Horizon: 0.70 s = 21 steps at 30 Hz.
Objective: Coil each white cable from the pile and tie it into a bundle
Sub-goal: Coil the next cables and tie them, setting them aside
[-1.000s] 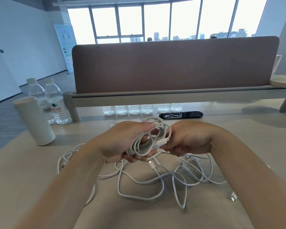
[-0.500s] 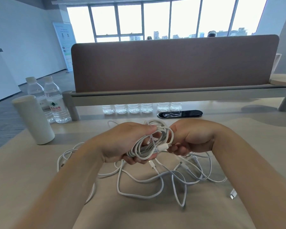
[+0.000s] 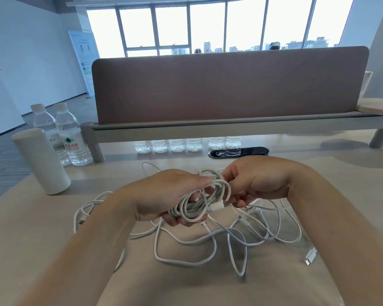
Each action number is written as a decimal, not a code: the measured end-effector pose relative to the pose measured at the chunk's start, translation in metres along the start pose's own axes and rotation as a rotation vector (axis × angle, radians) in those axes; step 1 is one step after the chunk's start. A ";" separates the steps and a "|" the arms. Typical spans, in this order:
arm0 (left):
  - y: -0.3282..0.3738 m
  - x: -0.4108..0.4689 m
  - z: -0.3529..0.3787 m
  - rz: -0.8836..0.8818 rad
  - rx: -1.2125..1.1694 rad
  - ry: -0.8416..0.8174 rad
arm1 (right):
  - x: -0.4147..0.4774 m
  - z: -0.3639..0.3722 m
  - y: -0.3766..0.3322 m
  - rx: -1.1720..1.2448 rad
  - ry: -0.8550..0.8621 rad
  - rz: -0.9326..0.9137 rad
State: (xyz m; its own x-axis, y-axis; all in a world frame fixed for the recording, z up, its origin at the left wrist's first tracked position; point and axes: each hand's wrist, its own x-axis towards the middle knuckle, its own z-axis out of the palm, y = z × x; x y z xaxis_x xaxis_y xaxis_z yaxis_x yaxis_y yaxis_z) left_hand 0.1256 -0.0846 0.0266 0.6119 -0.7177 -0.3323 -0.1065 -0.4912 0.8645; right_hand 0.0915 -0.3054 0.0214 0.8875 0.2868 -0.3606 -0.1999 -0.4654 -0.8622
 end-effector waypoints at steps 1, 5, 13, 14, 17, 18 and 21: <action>0.000 0.000 0.001 -0.006 0.001 -0.020 | -0.001 -0.001 0.001 -0.035 0.014 -0.013; -0.001 0.003 0.005 -0.038 0.017 -0.053 | -0.002 0.001 -0.001 -0.211 0.054 -0.067; -0.006 0.009 0.015 -0.037 0.043 -0.270 | -0.010 0.011 -0.012 -0.320 0.118 -0.179; -0.008 0.010 0.015 -0.041 0.030 -0.294 | -0.011 0.011 -0.014 -0.349 0.146 -0.196; -0.012 0.014 0.019 -0.041 -0.020 -0.343 | -0.014 0.013 -0.022 -0.398 0.204 -0.256; -0.012 0.015 0.019 -0.040 -0.034 -0.357 | -0.014 0.014 -0.024 -0.407 0.213 -0.273; -0.013 0.018 0.021 -0.041 -0.056 -0.369 | -0.015 0.018 -0.028 -0.409 0.222 -0.318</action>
State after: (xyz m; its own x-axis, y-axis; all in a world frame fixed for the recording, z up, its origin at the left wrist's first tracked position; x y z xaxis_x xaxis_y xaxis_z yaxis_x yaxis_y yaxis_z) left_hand 0.1212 -0.1012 0.0016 0.2903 -0.8324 -0.4721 -0.0385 -0.5031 0.8634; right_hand 0.0765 -0.2815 0.0449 0.9528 0.3033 0.0165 0.2297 -0.6840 -0.6924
